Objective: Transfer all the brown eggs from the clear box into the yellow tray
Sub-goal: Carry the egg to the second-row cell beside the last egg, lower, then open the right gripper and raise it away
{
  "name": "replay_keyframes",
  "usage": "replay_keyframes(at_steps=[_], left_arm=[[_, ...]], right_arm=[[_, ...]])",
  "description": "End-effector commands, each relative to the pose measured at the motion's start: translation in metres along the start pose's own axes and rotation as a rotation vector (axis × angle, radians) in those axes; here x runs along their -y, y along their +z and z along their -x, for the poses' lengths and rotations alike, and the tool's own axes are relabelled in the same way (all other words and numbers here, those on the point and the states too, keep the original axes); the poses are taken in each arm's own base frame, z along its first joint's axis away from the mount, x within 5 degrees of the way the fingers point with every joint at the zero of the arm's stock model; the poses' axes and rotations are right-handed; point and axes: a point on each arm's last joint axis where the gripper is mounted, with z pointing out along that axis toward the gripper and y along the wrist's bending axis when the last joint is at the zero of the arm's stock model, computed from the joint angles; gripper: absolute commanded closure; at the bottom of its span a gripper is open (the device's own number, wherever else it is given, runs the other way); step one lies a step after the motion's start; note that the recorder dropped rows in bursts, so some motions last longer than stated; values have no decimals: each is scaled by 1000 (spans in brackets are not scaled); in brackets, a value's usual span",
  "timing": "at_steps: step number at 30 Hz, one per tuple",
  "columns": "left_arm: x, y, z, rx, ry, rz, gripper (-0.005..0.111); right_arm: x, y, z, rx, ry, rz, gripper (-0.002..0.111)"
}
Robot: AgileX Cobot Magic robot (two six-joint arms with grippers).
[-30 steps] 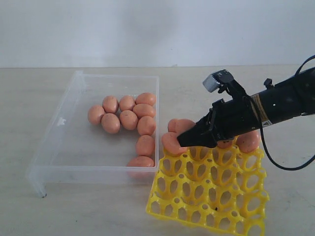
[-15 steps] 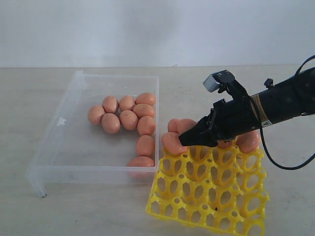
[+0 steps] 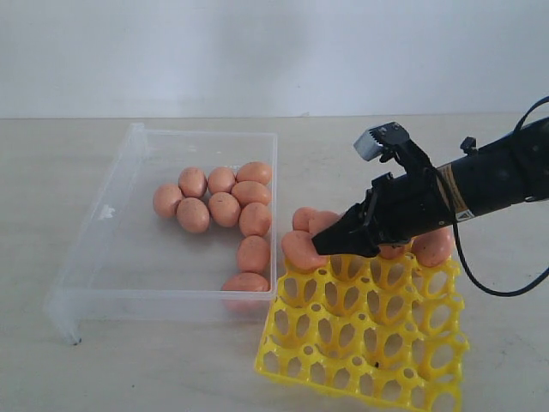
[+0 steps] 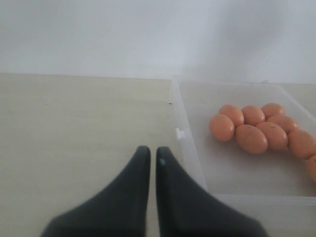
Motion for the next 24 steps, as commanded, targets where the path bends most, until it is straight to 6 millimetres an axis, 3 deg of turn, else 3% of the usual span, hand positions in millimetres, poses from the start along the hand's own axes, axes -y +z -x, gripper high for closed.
replay_keyframes(at_steps=[1,17,24], left_arm=[[0,0,0,6,-1,2,103],[0,0,0,6,-1,2,103],[0,0,0,6,-1,2,103]], right_arm=[[0,-1,2,6,-7,-2,52],[-2,-1,3,9,-10,10,51],[-13,-18,28,108,-48,-3,51]])
